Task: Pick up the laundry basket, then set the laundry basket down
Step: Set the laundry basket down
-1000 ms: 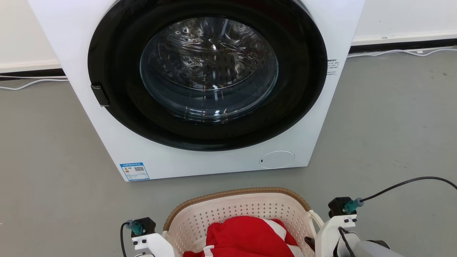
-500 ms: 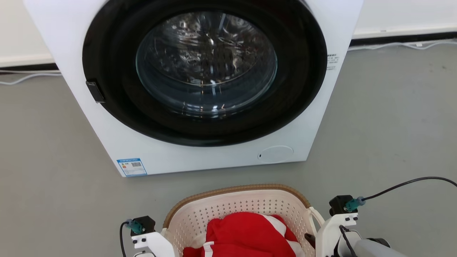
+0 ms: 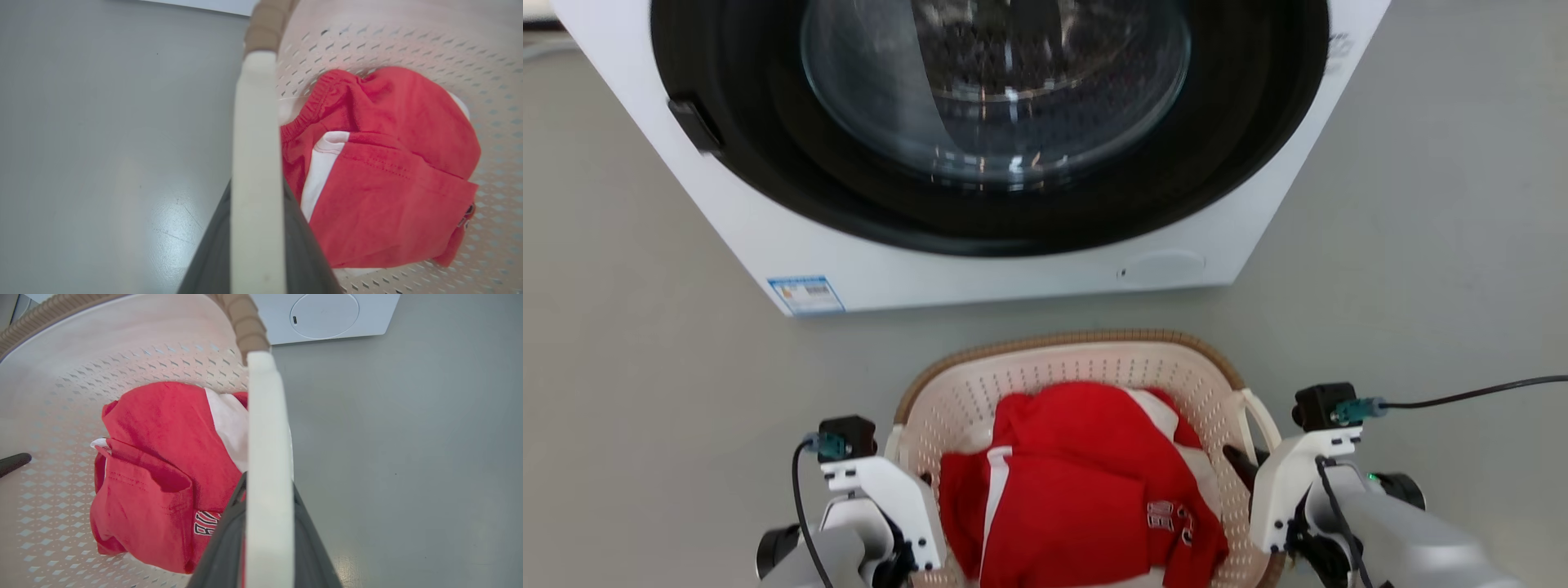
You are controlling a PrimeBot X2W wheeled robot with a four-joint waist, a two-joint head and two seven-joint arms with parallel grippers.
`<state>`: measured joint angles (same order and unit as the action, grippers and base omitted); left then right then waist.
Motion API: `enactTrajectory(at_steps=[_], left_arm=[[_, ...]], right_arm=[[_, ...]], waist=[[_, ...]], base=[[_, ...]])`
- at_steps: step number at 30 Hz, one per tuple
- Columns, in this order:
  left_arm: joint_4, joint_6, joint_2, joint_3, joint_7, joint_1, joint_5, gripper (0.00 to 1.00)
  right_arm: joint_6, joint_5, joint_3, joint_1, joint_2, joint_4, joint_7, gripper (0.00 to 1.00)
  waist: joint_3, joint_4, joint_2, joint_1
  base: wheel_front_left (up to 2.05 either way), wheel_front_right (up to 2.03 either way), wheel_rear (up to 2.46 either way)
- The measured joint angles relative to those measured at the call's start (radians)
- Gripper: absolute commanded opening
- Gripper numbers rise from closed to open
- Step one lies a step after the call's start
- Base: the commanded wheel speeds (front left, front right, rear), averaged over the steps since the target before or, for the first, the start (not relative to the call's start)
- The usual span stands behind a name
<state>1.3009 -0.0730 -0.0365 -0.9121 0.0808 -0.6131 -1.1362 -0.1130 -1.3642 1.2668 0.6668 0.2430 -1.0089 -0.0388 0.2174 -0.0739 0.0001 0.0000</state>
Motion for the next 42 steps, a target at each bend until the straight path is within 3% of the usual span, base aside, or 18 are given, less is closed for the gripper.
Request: enactTrajectory(at_steps=[14, 24, 33, 42], left_arm=[[-0.009, 0.030, 0.007, -0.004, 0.147, -0.191, 0.037, 0.00], [-0.042, 0.059, 0.010, -0.006, 0.166, -0.256, 0.049, 0.00], [-0.085, 0.092, 0.004, 0.026, 0.167, -0.314, 0.093, 0.00], [-0.113, 0.101, 0.001, 0.079, 0.167, -0.315, 0.145, 0.00]], right_arm=[[0.000, -0.002, -0.003, 0.145, 0.058, 0.054, -0.177, 0.00], [-0.001, -0.002, -0.007, 0.202, 0.089, 0.069, -0.210, 0.00], [-0.001, 0.061, -0.103, 0.235, 0.101, 0.095, -0.216, 0.00], [-0.001, 0.107, -0.158, 0.231, 0.102, 0.101, -0.216, 0.00]], waist=[[0.298, 0.015, 0.0000, 0.0000], [0.498, 0.027, 0.0000, 0.0000], [0.610, 0.038, 0.0000, 0.0000], [0.648, 0.047, -0.0001, 0.0000]], base=[[0.00, 0.00, 0.00], [0.00, 0.00, 0.00], [0.00, 0.00, 0.00], [0.00, 0.00, 0.00]])
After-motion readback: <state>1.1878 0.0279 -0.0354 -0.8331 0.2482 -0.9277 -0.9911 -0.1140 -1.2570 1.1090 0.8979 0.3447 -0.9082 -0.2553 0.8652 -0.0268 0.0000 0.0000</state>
